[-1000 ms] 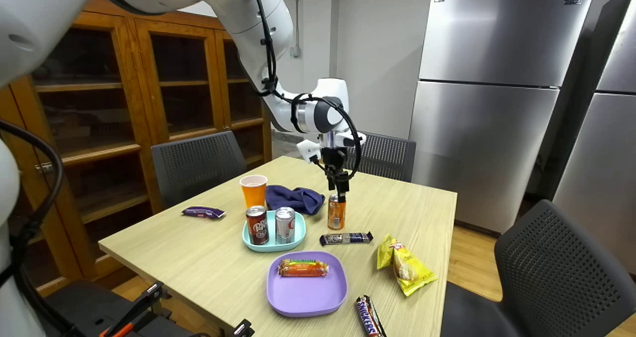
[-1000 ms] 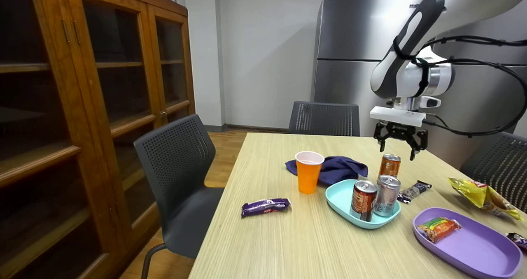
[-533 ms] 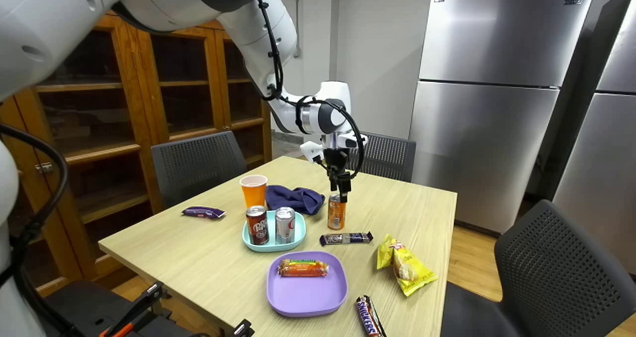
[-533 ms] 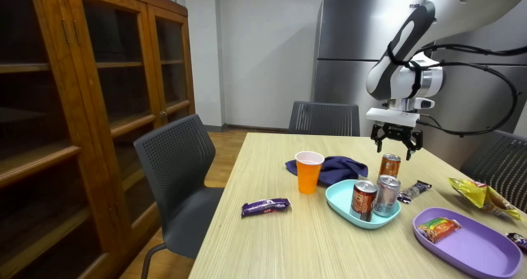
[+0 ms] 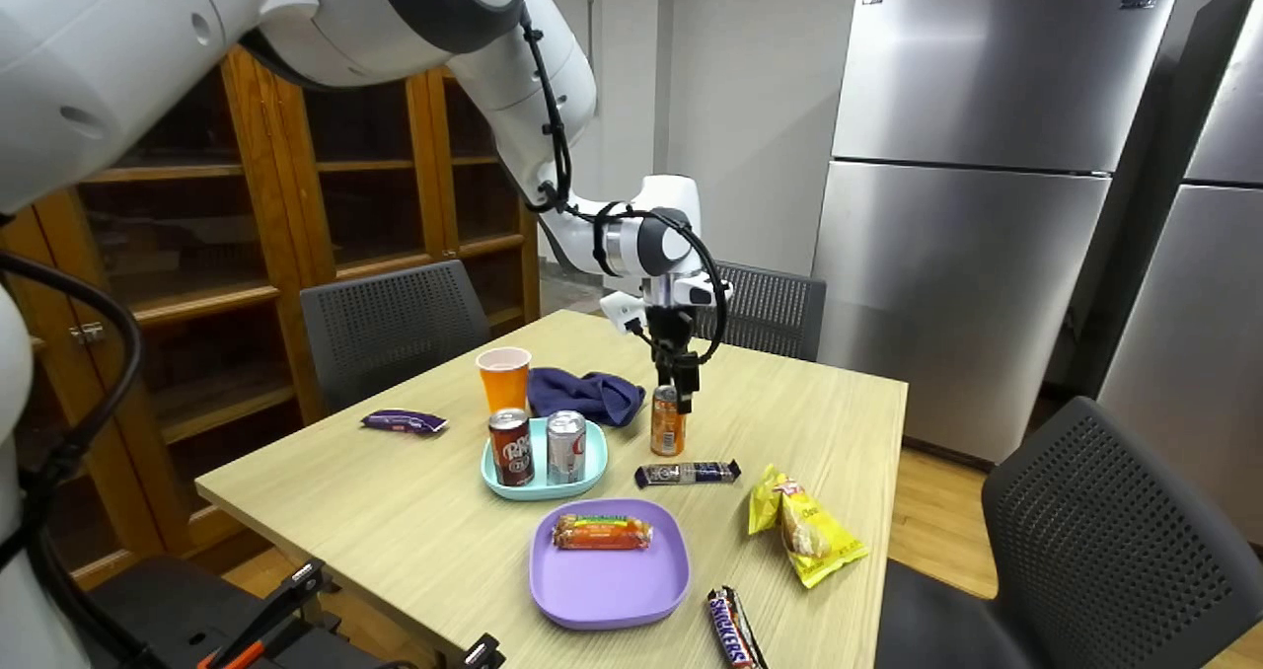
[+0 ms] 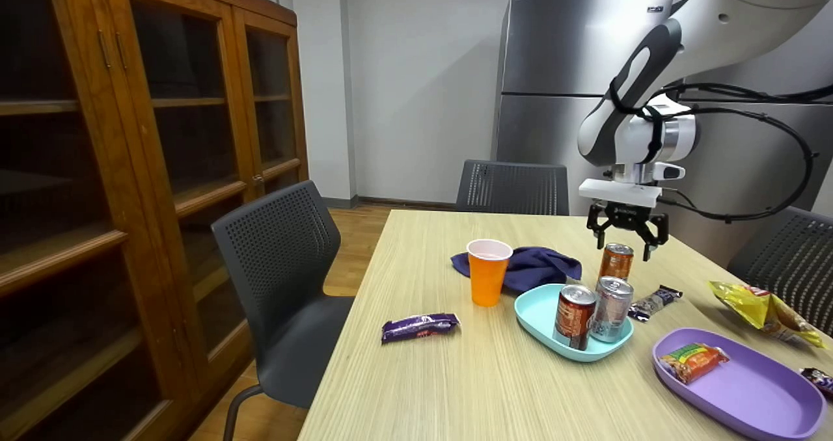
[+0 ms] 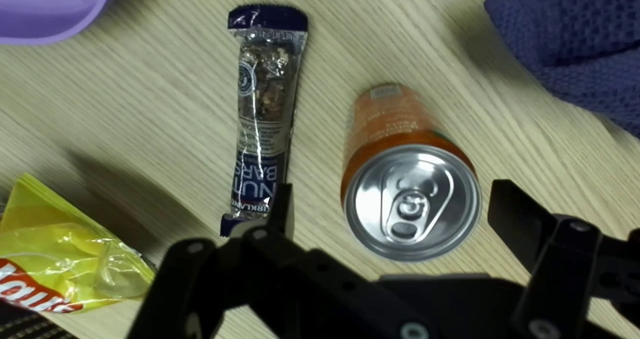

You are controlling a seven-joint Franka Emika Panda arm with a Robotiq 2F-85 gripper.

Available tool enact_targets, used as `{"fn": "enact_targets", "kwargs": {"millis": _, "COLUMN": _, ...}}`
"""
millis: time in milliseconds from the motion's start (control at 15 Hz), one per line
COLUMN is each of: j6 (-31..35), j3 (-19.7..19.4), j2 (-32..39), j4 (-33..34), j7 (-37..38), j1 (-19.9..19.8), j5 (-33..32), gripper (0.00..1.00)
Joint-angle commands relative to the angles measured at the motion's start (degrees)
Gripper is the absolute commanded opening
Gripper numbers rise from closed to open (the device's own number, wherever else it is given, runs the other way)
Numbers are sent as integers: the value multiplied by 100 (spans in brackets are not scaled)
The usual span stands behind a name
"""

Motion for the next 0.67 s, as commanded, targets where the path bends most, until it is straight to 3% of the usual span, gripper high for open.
{"fn": "enact_targets", "kwargs": {"millis": 0, "j6": -253, "j3": 100, "j2": 47, "j4": 193, "j7": 70, "j1": -92, "j5": 11, "gripper": 100}}
{"fn": "enact_targets", "kwargs": {"millis": 533, "j6": -328, "j3": 100, "j2": 63, "j4": 205, "j7": 77, "j1": -84, "j5": -2, "gripper": 100}}
{"fn": "enact_targets", "kwargs": {"millis": 600, "j6": -311, "j3": 117, "j2": 63, "j4": 198, "j7": 55, "j1": -99, "j5": 13, "gripper": 75}}
